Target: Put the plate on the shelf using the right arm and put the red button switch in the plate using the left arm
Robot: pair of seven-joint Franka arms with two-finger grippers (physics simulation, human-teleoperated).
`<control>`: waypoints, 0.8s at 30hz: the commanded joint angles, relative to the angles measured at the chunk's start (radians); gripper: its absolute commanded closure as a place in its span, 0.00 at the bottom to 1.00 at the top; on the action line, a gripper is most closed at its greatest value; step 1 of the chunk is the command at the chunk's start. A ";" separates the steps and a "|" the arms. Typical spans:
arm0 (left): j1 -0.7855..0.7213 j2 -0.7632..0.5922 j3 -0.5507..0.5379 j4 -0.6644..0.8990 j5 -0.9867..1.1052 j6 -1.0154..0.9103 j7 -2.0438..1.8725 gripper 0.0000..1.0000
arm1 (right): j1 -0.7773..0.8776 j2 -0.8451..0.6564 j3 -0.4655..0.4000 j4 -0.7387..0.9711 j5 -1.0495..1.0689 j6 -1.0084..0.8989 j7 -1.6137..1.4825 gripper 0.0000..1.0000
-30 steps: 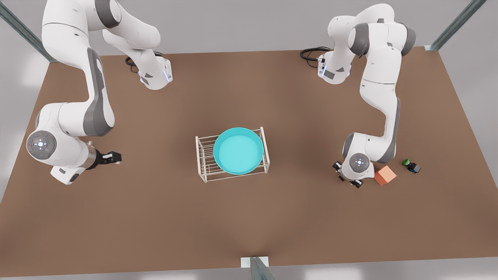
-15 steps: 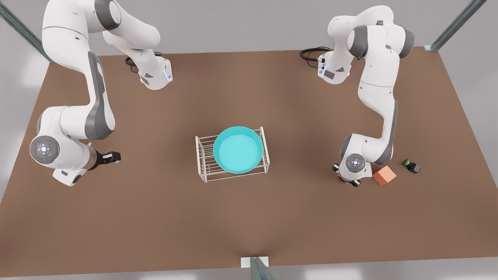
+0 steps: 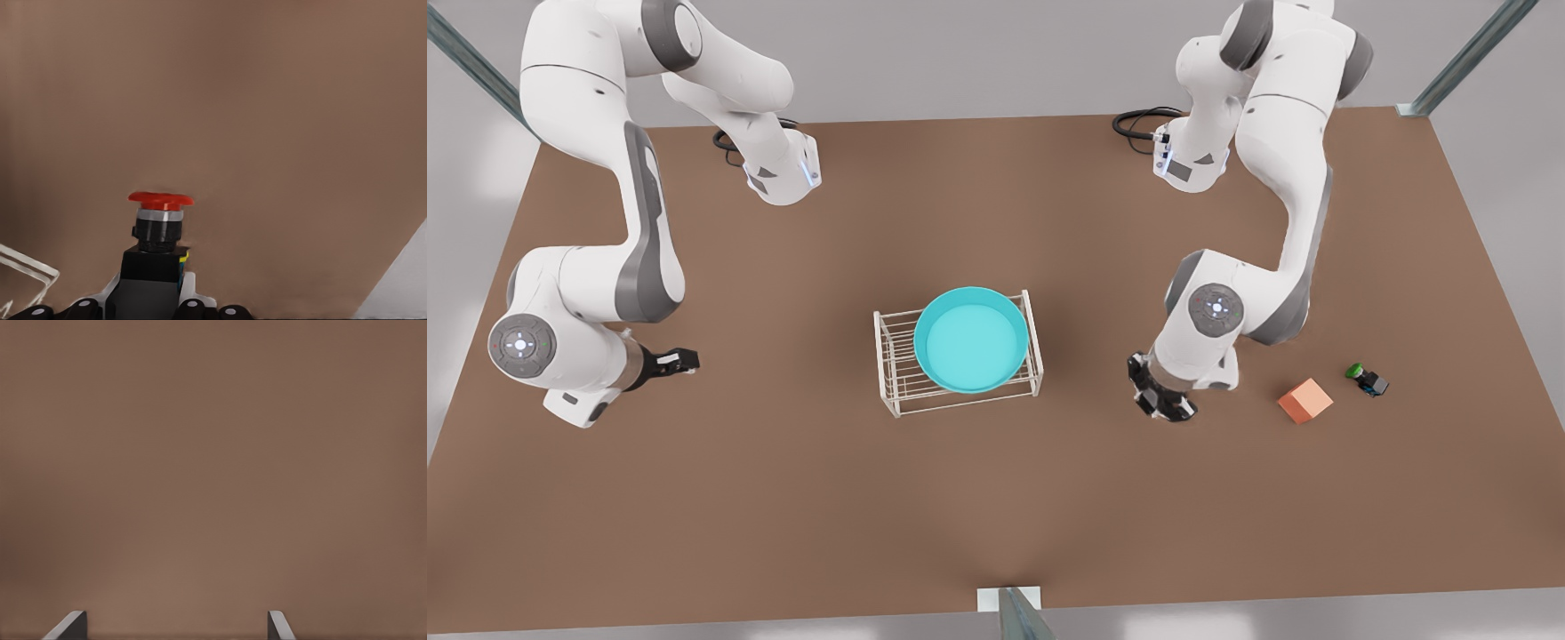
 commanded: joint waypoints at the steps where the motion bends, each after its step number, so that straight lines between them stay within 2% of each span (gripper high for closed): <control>1: -0.002 -0.008 -0.068 0.015 -0.016 -0.073 -0.088 0.87 | 0.000 0.001 0.000 0.000 0.001 0.001 -0.016 0.00; 6: -0.005 -0.009 -0.217 0.018 -0.036 -0.119 -0.080 0.87 | 0.000 0.003 0.000 0.000 0.003 0.001 -0.016 0.00; 10: -0.034 -0.003 -0.264 0.018 -0.032 -0.102 -0.089 0.87 | -0.002 0.007 -0.001 0.000 0.003 0.001 -0.016 0.00; 11: -0.057 0.006 -0.264 0.038 -0.030 -0.067 -0.097 0.87 | -0.002 0.007 -0.001 0.000 0.003 0.001 -0.016 0.00; 17: -0.146 0.112 -0.263 0.050 -0.036 0.425 -0.258 0.87 | -0.002 0.010 0.000 0.000 0.003 0.001 -0.016 0.00; 18: -0.160 0.141 -0.261 0.061 -0.035 0.476 -0.261 0.84 | -0.002 0.010 0.000 0.000 0.003 0.001 -0.016 0.00; 20: -0.189 0.193 -0.260 0.132 -0.030 0.524 -0.287 0.84 | -0.002 0.010 0.000 0.000 0.003 0.003 -0.016 0.00; 21: -0.187 0.193 -0.255 0.132 -0.030 0.524 -0.283 0.34 | -0.002 0.012 0.000 0.000 0.003 0.003 -0.016 0.00; 22: -0.177 0.187 -0.244 0.129 -0.023 0.513 -0.275 0.00 | -0.002 0.013 0.000 0.000 0.003 0.003 -0.015 0.00; 24: -0.141 0.166 -0.241 0.119 -0.027 0.370 -0.088 0.00 | 0.000 0.013 0.000 0.000 0.003 0.003 -0.015 0.00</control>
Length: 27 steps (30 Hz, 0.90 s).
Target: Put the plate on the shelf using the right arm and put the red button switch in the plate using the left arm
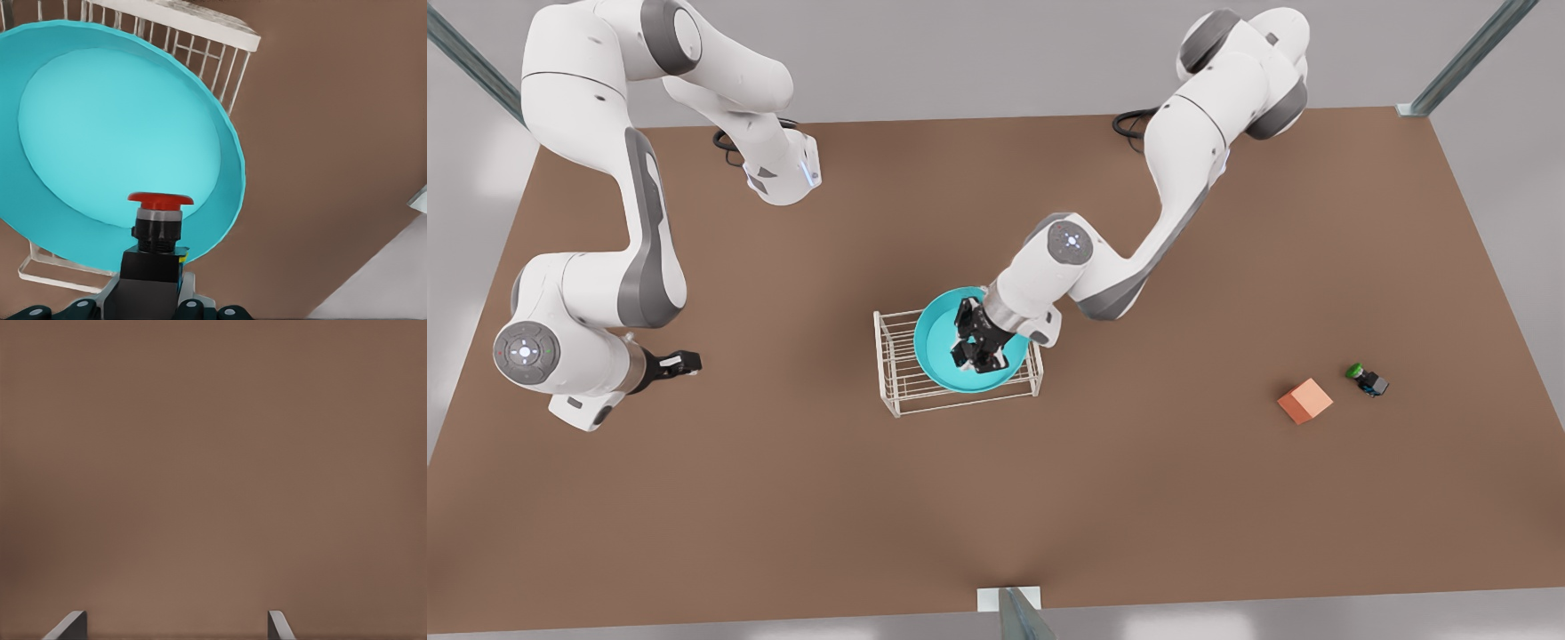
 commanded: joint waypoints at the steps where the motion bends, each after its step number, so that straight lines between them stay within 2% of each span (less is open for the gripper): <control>1: 0.015 -0.010 0.000 0.000 0.023 -0.021 0.019 0.00 | 0.000 -0.001 0.001 0.000 0.001 0.000 -0.004 0.00; 7: 0.007 -0.020 -0.021 -0.089 0.020 -0.093 0.240 0.00 | 0.000 -0.002 -0.001 0.000 0.001 -0.001 -0.004 0.00; 9: 0.055 -0.034 -0.089 -0.028 0.014 -0.269 0.327 0.00 | 0.000 -0.002 -0.001 0.000 0.002 -0.001 -0.005 0.00; 12: 0.288 -0.062 -0.325 0.113 0.018 -0.765 0.819 0.00 | 0.000 -0.001 -0.001 0.000 0.002 0.000 -0.005 0.00; 14: 0.383 -0.102 -0.337 0.113 0.049 -0.877 1.174 0.00 | 0.000 0.004 -0.001 0.000 0.002 0.000 -0.004 0.00; 16: 0.561 -0.129 -0.340 0.112 0.126 -1.014 1.588 0.00 | -0.008 0.007 -0.001 0.000 0.002 0.028 -0.004 0.00; 18: 0.670 -0.154 -0.339 0.109 0.182 -1.064 1.841 0.00 | -0.008 0.007 0.001 0.000 0.002 0.028 -0.005 0.00; 19: 0.676 -0.201 -0.195 0.104 0.132 -1.080 2.207 0.00 | -0.008 0.008 0.001 0.000 0.002 0.028 -0.005 0.00; 20: 0.459 -0.344 0.274 0.025 -0.135 -1.031 2.623 0.00 | -0.008 0.010 0.001 0.000 0.002 0.028 -0.005 0.00; 22: 0.431 -0.419 0.304 -0.114 -0.112 -0.882 2.656 0.00 | -0.008 0.011 0.001 0.000 0.001 0.028 -0.004 0.00; 24: 0.406 -0.419 0.397 -0.088 -0.147 -0.942 2.740 0.00 | -0.008 0.024 0.001 0.000 -0.002 0.028 -0.005 0.00; 25: 0.420 -0.433 0.397 -0.103 -0.150 -0.926 2.742 0.00 | -0.008 0.025 0.001 0.000 -0.002 0.028 -0.005 0.00; 27: 0.417 -0.517 0.388 -0.235 -0.147 -0.814 2.743 0.00 | -0.008 0.031 0.001 0.000 -0.002 0.028 -0.004 0.00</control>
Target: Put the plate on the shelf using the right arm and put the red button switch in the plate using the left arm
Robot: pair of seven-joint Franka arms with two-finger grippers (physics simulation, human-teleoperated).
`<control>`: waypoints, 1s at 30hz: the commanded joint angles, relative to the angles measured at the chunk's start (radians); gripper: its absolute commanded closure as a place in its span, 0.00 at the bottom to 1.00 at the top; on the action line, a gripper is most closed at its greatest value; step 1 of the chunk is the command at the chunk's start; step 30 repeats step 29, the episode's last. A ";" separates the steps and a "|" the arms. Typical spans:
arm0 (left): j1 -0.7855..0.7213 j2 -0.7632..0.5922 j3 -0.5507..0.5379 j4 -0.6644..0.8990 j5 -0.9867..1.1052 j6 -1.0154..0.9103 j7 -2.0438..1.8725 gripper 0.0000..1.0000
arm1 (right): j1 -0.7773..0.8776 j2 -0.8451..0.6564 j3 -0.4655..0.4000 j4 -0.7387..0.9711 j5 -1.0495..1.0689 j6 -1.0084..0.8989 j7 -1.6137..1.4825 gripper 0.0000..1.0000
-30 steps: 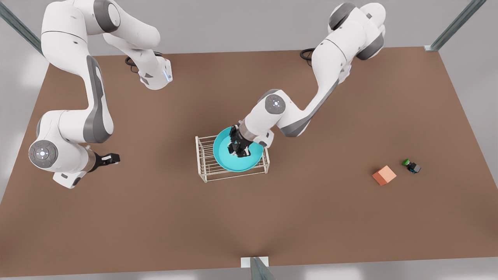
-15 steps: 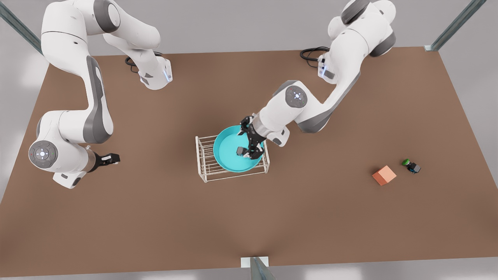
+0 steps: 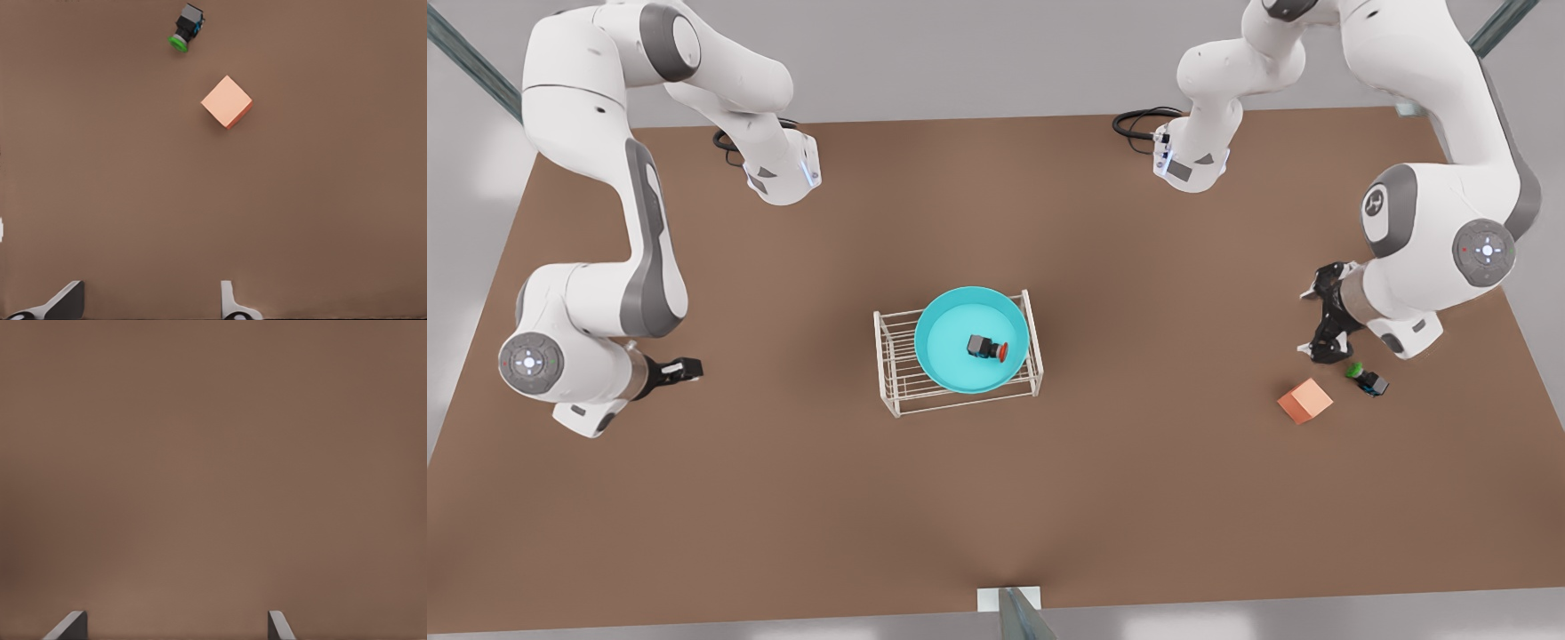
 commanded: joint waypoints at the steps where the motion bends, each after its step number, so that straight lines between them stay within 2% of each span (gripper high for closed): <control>1: -0.009 -0.025 0.001 -0.026 -0.020 0.044 1.345 0.00 | 0.000 0.001 0.000 0.000 0.000 0.003 -0.001 0.00; 5: -0.014 -0.023 -0.004 -0.037 -0.021 -0.042 1.356 0.00 | 0.000 0.005 0.000 0.000 0.001 0.003 0.004 0.00; 10: -0.012 -0.016 -0.004 -0.038 -0.020 -0.048 1.358 0.00 | 0.000 0.018 -0.012 0.000 0.003 0.003 -0.001 0.00; 16: -0.132 -0.002 -0.018 -0.055 0.089 -0.053 1.247 0.00 | 0.000 0.021 -0.015 0.000 0.001 0.003 -0.002 0.00; 30: -0.124 0.013 -0.016 -0.008 0.089 -0.042 1.256 0.00 | 0.000 0.028 -0.032 0.000 0.001 0.003 -0.002 0.00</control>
